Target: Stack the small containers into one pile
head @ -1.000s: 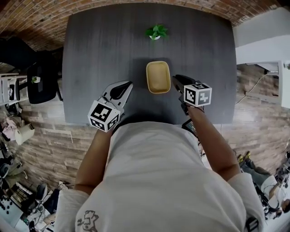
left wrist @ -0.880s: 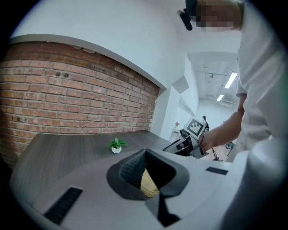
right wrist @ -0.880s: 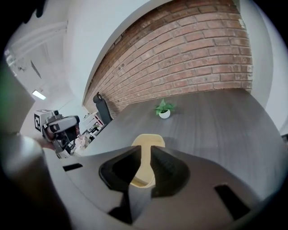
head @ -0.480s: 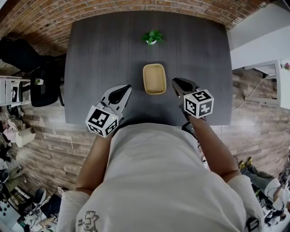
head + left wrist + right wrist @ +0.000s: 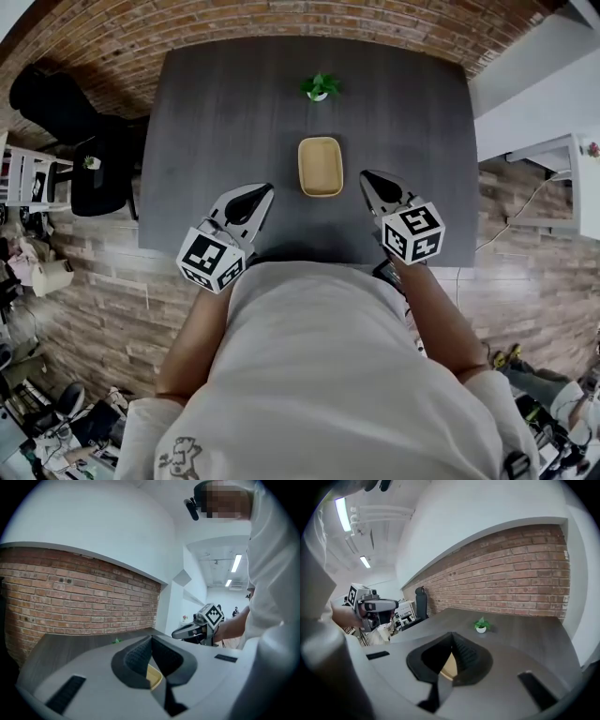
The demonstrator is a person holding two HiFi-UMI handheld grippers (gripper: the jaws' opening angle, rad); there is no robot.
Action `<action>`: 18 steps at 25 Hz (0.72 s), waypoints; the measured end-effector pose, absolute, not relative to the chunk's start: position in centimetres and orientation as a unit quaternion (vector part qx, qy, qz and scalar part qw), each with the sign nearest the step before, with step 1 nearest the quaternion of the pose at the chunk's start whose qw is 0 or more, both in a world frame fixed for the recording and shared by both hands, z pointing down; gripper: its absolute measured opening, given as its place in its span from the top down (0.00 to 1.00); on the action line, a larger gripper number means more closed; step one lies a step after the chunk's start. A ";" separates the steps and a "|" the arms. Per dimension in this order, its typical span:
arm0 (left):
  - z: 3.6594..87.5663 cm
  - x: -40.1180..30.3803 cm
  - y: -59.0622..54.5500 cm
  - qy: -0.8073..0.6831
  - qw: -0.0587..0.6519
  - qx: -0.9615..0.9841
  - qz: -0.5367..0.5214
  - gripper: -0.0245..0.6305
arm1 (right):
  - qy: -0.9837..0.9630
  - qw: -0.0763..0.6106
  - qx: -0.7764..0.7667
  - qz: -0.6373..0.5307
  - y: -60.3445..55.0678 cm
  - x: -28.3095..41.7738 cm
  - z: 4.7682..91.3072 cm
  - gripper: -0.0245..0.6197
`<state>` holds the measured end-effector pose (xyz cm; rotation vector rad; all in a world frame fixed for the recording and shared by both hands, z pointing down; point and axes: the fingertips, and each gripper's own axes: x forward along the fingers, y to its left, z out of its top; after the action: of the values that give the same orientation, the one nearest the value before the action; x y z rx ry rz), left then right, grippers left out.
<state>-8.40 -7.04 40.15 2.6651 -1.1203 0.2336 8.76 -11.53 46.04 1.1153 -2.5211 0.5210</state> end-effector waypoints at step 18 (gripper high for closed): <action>36.6 -13.2 -2.5 -0.358 0.105 0.926 0.054 0.95 | -0.903 0.133 0.394 0.108 -5.1 3.2 40.7 0.95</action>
<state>-13.23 -2.53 36.62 2.7294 -1.0555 0.1601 3.17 -5.12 40.70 1.1420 -2.6208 0.3120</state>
